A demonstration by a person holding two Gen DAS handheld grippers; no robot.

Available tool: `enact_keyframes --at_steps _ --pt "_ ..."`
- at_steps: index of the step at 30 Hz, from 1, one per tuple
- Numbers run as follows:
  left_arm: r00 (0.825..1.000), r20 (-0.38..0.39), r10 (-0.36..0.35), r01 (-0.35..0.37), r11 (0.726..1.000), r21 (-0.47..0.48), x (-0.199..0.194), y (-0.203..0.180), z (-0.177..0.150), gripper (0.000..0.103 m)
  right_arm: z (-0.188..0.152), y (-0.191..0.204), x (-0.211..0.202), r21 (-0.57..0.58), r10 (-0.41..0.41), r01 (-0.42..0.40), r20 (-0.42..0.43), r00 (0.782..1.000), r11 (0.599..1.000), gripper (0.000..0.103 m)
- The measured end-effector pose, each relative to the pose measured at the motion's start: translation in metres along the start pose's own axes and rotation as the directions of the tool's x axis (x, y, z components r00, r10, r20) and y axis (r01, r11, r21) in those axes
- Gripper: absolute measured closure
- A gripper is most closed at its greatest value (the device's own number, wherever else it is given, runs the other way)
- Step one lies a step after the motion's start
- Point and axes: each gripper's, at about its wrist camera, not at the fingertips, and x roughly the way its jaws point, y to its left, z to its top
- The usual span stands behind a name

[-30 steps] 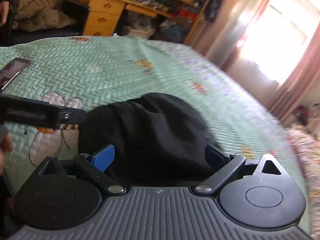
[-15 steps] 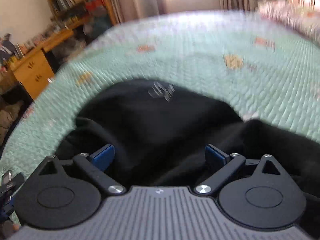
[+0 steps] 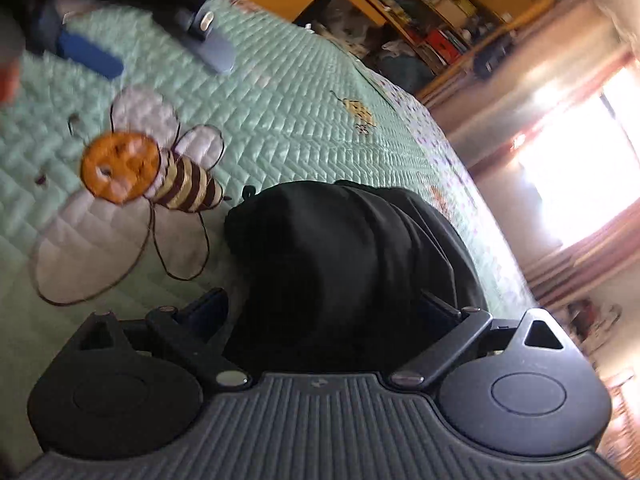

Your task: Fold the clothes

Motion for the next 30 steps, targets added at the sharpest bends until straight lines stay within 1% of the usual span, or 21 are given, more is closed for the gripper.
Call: enact_keyframes --at_steps 3,5,6,7,8,9,10,11,12,13,15,16,19,20,21,22,24,25,27,28,30 --pt "1.0 -0.004 0.004 -0.004 1.0 -0.009 0.002 0.003 0.001 0.007 0.005 0.007 0.017 -0.084 -0.124 0.125 0.017 0.992 0.989 0.009" --pt "1.0 -0.006 0.005 -0.005 1.0 -0.008 0.002 0.004 0.0 0.007 0.004 0.003 0.026 -0.099 -0.122 0.126 0.043 0.992 0.987 0.023" --pt "1.0 -0.003 0.006 -0.006 1.0 -0.004 0.002 0.003 0.0 0.007 0.004 -0.001 0.03 -0.088 -0.112 0.115 0.047 0.993 0.989 0.042" --pt "1.0 -0.001 0.008 -0.008 1.0 0.001 0.002 0.002 -0.001 0.007 0.005 -0.01 0.033 -0.045 -0.092 0.093 0.036 0.995 0.995 0.06" --pt "1.0 0.002 0.009 -0.009 1.0 0.005 0.002 0.002 -0.001 0.007 0.005 -0.018 0.033 0.005 -0.089 0.089 0.035 0.995 0.996 0.066" --pt "1.0 0.004 0.011 -0.011 1.0 0.009 0.003 0.001 -0.002 0.007 0.005 -0.028 0.029 0.065 -0.098 0.095 0.043 0.994 0.993 0.078" --pt "1.0 0.007 0.014 -0.014 1.0 0.01 0.003 0.0 -0.002 0.007 0.005 -0.04 0.024 0.142 -0.104 0.096 0.055 0.993 0.985 0.085" --pt "1.0 0.007 0.016 -0.016 1.0 0.012 0.003 0.0 -0.002 0.007 0.002 -0.06 0.013 0.27 -0.093 0.07 0.074 0.993 0.96 0.086" --pt "1.0 0.005 0.018 -0.018 1.0 0.018 0.003 -0.001 -0.004 0.007 -0.005 -0.089 -0.001 0.435 -0.065 0.015 0.1 0.993 0.9 0.087" --pt "1.0 0.002 0.02 -0.02 1.0 0.023 0.004 -0.003 -0.005 0.007 -0.012 -0.117 -0.016 0.585 -0.043 -0.042 0.13 0.991 0.81 0.087" --pt "1.0 -0.002 0.024 -0.024 0.999 0.036 0.006 -0.006 -0.007 0.007 -0.044 -0.174 -0.044 0.806 -0.048 -0.131 0.193 0.98 0.578 0.087" --pt "1.0 -0.003 0.022 -0.022 0.998 0.05 0.006 -0.009 -0.008 0.007 -0.068 -0.199 -0.053 0.88 -0.06 -0.156 0.204 0.977 0.448 0.087" --pt "1.0 -0.006 0.017 -0.016 0.996 0.093 0.007 -0.019 -0.013 0.007 -0.167 -0.256 -0.055 0.989 -0.052 -0.14 0.142 0.989 0.037 0.087" --pt "1.0 -0.01 0.012 -0.011 0.994 0.111 0.008 -0.024 -0.015 0.007 -0.199 -0.269 -0.053 0.99 -0.034 -0.113 0.11 0.993 -0.081 0.086" --pt "1.0 -0.016 0.006 -0.004 0.991 0.132 0.008 -0.029 -0.018 0.007 -0.228 -0.269 -0.047 0.987 0.0 -0.058 0.059 0.998 -0.15 0.086" --pt "1.0 -0.023 0.001 0.003 0.988 0.153 0.009 -0.035 -0.021 0.007 -0.251 -0.26 -0.04 0.98 0.038 -0.012 0.019 0.999 -0.198 0.086" --pt "0.999 -0.041 -0.003 0.011 0.979 0.205 0.01 -0.048 -0.028 0.007 -0.285 -0.236 -0.025 0.962 0.128 0.039 -0.004 0.992 -0.272 0.085" --pt "0.999 -0.055 -0.003 0.016 0.973 0.228 0.011 -0.055 -0.033 0.007 -0.296 -0.224 -0.021 0.95 0.148 0.033 0.014 0.989 -0.31 0.082" --pt "0.997 -0.083 -0.007 0.029 0.962 0.27 0.013 -0.067 -0.042 0.007 -0.309 -0.207 -0.019 0.934 0.147 -0.011 0.067 0.987 -0.356 0.082" --pt "0.995 -0.097 -0.01 0.038 0.955 0.293 0.014 -0.074 -0.047 0.007 -0.313 -0.201 -0.018 0.93 0.143 -0.032 0.091 0.986 -0.365 0.082" --pt "0.993 -0.12 -0.01 0.051 0.937 0.345 0.015 -0.087 -0.057 0.007 -0.313 -0.199 -0.021 0.939 0.128 -0.075 0.125 0.984 -0.337 0.081"
